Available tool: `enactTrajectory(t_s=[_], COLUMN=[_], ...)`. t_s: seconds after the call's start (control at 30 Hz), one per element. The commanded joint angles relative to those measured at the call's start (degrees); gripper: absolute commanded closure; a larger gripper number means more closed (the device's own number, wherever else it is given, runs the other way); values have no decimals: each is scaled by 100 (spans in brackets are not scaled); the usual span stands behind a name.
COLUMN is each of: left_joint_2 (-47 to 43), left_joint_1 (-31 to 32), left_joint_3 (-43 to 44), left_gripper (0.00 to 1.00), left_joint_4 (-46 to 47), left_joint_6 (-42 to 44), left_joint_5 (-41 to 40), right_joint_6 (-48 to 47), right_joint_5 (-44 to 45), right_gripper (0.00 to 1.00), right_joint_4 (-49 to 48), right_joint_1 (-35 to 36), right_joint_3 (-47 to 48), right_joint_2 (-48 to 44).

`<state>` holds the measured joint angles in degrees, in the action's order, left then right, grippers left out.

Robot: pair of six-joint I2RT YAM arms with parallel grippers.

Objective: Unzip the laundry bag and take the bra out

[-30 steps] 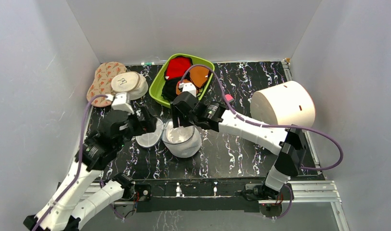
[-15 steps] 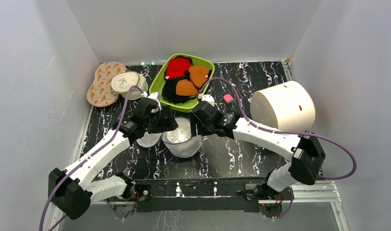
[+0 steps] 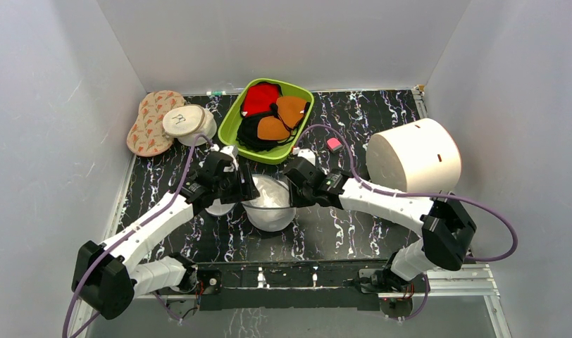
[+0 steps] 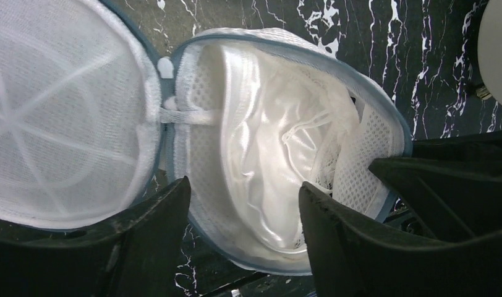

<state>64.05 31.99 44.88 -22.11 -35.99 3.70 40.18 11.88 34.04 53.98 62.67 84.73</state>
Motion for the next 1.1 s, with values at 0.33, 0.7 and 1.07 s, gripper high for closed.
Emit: enactTrajectory(t_s=[0.33, 0.7, 1.07], left_joint_2=[-298, -81, -105], left_joint_1=[-27, -26, -26], left_joint_3=[173, 180, 69], left_gripper=[62, 61, 56], left_joint_4=[-37, 107, -86], left_joint_6=[219, 184, 356], left_joint_5=[292, 327, -20], right_joint_6=[66, 64, 60], right_joint_5=[-293, -361, -378], right_gripper=[88, 90, 91], right_joint_4=[-441, -513, -527], right_joint_1=[-6, -1, -1], right_joint_3=[-159, -168, -212], right_joint_2=[-135, -117, -151])
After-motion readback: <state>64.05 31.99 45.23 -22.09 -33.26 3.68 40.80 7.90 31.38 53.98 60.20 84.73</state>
